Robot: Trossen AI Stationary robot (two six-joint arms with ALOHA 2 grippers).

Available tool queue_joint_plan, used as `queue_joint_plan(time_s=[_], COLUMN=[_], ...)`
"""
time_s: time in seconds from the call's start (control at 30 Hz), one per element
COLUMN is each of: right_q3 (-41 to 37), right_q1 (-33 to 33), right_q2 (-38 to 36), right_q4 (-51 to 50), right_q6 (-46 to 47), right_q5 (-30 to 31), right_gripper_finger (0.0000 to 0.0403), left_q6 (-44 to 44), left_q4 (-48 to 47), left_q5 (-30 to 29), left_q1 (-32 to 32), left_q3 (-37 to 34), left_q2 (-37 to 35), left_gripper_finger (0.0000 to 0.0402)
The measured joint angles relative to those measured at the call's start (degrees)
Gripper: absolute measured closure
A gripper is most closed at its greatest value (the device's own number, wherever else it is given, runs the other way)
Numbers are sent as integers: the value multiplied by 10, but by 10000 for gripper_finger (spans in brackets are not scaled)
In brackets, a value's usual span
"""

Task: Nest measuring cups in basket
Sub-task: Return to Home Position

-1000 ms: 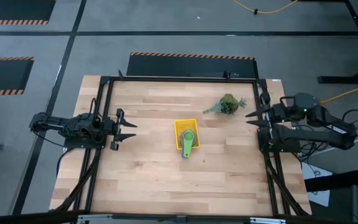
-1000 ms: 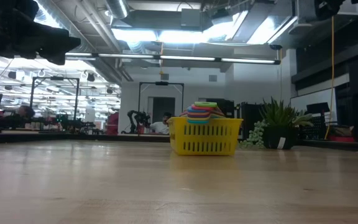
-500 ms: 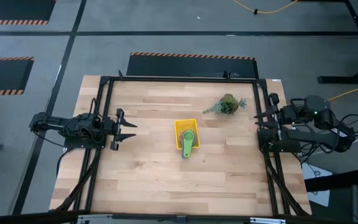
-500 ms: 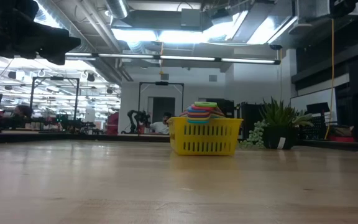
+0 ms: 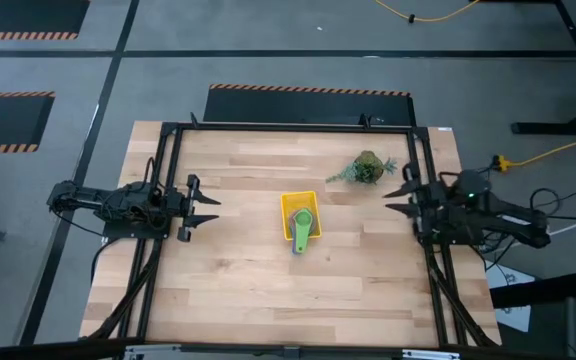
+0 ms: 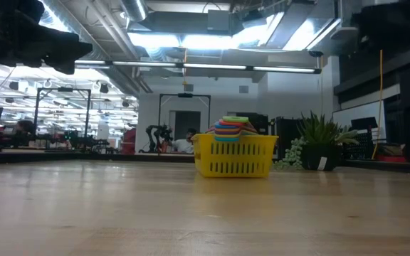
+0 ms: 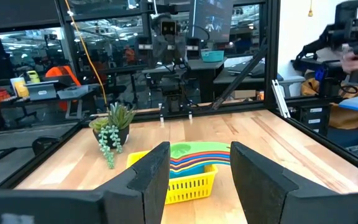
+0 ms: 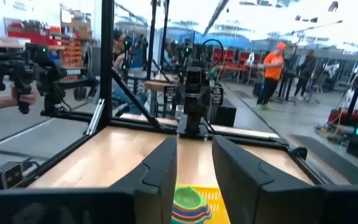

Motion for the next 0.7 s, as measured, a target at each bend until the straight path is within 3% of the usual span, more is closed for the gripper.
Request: queue_joint_plan(time_s=[0.33,0.7], right_q3=[-136,-135], right_q1=[0,0], right_q2=[-6,-3], right_q4=[171,103], right_q6=[55,58], right_q5=[0,12], right_gripper_finger=[295,295], left_q6=[0,4], left_q4=[0,-6], left_q5=[0,-48], left_q1=[0,0], left_q3=[0,0], left_q2=[0,0], left_gripper_finger=[241,241])
